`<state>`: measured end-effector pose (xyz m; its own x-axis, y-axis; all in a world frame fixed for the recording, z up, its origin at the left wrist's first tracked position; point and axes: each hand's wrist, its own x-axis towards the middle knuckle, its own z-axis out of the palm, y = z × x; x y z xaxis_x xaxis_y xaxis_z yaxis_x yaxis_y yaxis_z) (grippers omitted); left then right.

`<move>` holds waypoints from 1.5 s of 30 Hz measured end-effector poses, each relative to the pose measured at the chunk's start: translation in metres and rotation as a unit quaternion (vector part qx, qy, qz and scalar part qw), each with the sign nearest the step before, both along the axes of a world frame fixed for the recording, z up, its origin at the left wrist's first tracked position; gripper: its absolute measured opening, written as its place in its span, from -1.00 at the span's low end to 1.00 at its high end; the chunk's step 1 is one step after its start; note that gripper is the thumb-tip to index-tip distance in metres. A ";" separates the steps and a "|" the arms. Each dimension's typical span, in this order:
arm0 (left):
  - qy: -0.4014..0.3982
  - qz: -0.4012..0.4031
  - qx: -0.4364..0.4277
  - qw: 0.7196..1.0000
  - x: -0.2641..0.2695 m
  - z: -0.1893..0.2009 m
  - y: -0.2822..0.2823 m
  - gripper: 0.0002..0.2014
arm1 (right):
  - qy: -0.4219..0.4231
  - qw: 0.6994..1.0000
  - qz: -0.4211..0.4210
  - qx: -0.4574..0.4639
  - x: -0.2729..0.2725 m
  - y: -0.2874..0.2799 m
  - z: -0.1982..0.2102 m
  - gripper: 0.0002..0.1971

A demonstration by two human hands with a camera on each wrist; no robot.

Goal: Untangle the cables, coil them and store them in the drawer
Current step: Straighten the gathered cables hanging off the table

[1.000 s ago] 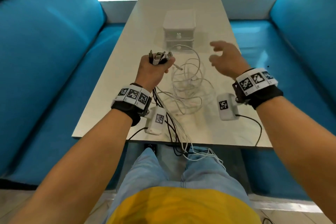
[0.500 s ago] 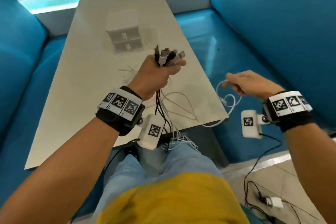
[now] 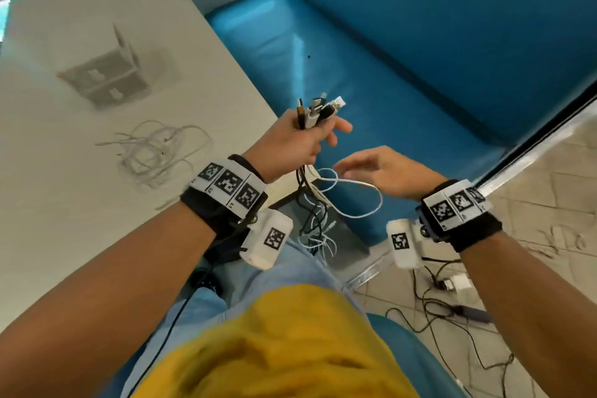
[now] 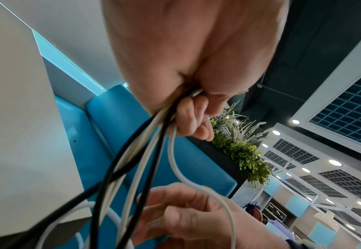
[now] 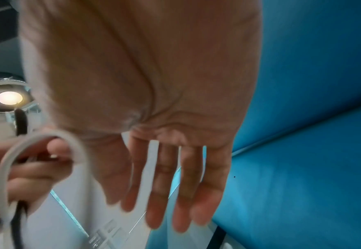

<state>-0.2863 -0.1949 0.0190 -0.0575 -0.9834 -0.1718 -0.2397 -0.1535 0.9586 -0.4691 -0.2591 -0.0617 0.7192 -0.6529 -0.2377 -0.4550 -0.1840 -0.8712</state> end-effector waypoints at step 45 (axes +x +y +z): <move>-0.075 0.001 0.034 0.997 -0.020 -0.019 -0.009 -0.74 | 0.133 0.988 -0.080 0.020 -0.041 0.029 -0.127 -0.69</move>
<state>-0.3061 -0.2044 0.0003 -0.0250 -0.9691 -0.2454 -0.3793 -0.2179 0.8993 -0.5100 -0.2302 -0.1886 0.5161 -0.7397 -0.4318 -0.6892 -0.0593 -0.7222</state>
